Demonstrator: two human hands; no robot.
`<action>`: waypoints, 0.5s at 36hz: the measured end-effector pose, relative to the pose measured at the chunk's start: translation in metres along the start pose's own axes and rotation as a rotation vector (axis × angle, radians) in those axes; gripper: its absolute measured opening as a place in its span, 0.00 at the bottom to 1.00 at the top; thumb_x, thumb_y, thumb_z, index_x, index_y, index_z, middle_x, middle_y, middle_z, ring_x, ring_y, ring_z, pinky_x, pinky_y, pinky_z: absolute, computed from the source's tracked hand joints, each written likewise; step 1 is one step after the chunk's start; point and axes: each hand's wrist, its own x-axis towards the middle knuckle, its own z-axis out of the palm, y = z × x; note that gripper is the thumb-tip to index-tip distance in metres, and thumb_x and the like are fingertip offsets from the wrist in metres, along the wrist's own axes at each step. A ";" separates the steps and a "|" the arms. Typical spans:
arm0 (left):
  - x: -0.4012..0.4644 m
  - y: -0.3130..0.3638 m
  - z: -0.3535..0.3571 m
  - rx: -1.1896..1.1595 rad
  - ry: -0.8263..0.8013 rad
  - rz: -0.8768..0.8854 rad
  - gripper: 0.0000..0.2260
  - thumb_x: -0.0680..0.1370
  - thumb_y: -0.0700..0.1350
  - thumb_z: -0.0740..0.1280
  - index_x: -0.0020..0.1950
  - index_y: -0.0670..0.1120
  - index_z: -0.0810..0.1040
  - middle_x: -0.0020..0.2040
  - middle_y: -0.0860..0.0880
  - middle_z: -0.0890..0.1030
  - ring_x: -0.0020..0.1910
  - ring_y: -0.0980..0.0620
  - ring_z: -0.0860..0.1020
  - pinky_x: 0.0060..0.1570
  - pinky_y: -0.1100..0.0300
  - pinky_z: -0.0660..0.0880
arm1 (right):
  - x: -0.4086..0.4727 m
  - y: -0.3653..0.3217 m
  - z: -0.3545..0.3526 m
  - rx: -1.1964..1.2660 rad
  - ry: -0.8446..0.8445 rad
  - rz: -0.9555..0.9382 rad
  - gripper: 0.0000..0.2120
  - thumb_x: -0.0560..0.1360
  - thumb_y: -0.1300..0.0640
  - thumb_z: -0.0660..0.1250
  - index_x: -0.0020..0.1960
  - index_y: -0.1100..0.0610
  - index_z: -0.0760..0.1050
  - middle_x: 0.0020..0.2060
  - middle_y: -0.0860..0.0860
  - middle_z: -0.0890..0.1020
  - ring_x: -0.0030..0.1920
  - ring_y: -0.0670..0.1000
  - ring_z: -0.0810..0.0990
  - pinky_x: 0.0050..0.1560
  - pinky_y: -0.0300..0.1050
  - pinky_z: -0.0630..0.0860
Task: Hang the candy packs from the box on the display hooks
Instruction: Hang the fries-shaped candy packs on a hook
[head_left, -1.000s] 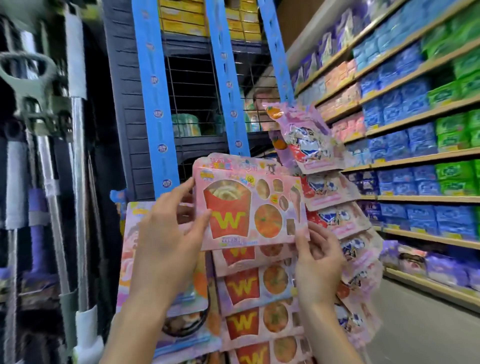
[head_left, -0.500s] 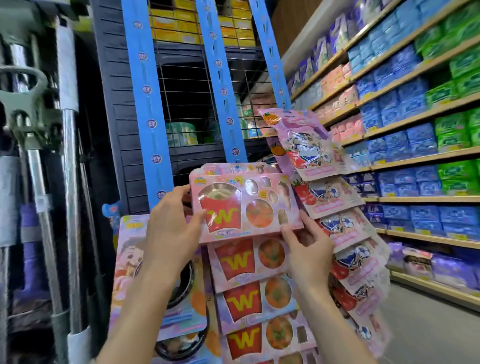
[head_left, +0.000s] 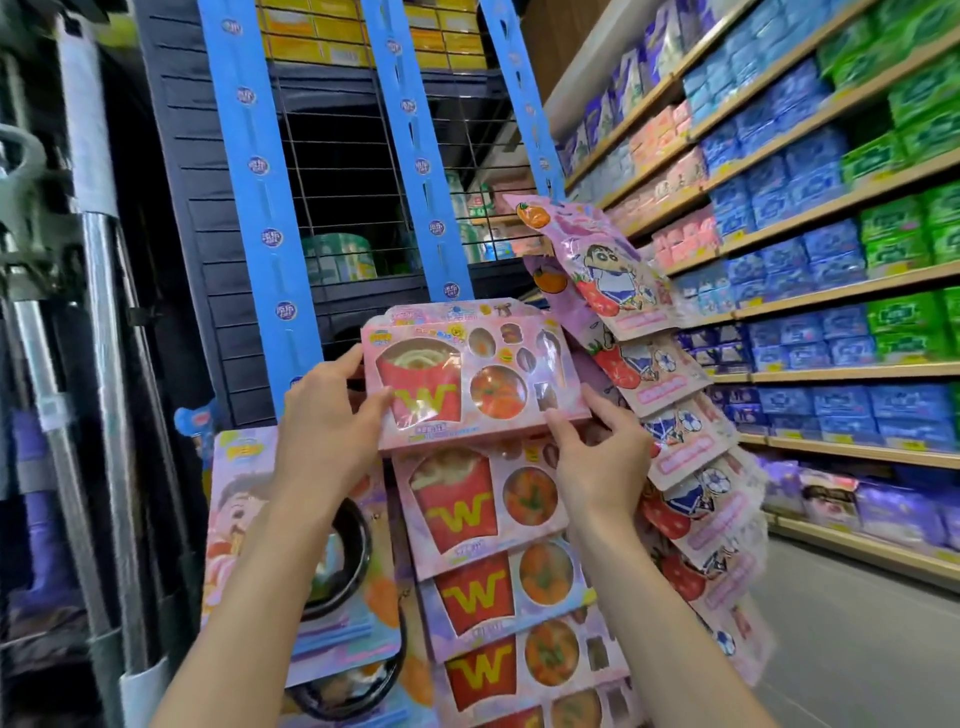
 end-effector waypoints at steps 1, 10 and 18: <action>0.000 0.000 0.000 -0.009 -0.009 -0.006 0.18 0.78 0.45 0.69 0.67 0.58 0.77 0.50 0.49 0.83 0.51 0.46 0.80 0.54 0.45 0.78 | 0.001 0.000 -0.001 -0.013 -0.001 0.000 0.22 0.74 0.57 0.75 0.67 0.56 0.78 0.58 0.51 0.79 0.60 0.50 0.79 0.62 0.46 0.77; -0.008 0.002 0.006 -0.068 -0.069 -0.037 0.16 0.79 0.43 0.69 0.65 0.56 0.79 0.48 0.53 0.84 0.45 0.54 0.82 0.50 0.51 0.80 | -0.004 0.012 -0.015 -0.082 -0.024 0.044 0.22 0.75 0.54 0.74 0.68 0.55 0.77 0.56 0.50 0.78 0.59 0.50 0.77 0.64 0.50 0.75; -0.012 -0.002 0.011 -0.139 -0.005 -0.031 0.15 0.78 0.42 0.70 0.65 0.51 0.79 0.45 0.61 0.79 0.43 0.65 0.77 0.38 0.69 0.71 | -0.006 0.009 -0.020 -0.031 -0.029 0.025 0.22 0.75 0.54 0.74 0.68 0.53 0.77 0.58 0.52 0.78 0.57 0.50 0.79 0.49 0.31 0.73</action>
